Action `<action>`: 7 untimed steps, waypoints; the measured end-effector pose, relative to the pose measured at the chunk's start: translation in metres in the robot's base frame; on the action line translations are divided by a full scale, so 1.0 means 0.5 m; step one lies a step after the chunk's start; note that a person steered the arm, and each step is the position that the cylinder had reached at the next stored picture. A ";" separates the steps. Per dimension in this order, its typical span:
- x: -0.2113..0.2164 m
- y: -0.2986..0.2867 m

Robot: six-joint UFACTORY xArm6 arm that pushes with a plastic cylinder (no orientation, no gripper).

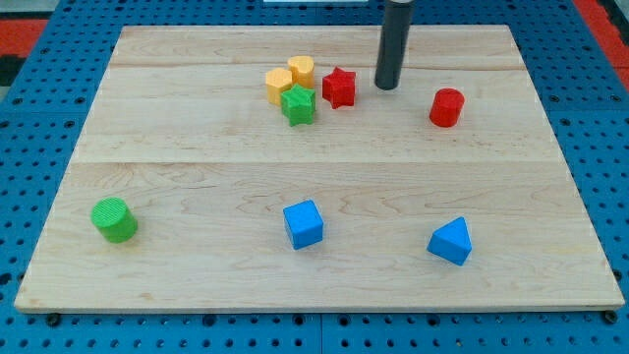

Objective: Slide the yellow heart to the red star

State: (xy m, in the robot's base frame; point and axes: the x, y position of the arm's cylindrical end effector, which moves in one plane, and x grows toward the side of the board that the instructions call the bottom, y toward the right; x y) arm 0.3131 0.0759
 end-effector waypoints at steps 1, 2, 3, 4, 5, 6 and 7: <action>0.003 -0.069; 0.020 -0.145; 0.035 -0.199; 0.040 -0.114; 0.020 0.009; -0.084 -0.004; -0.134 -0.072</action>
State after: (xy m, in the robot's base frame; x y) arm 0.2462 0.0398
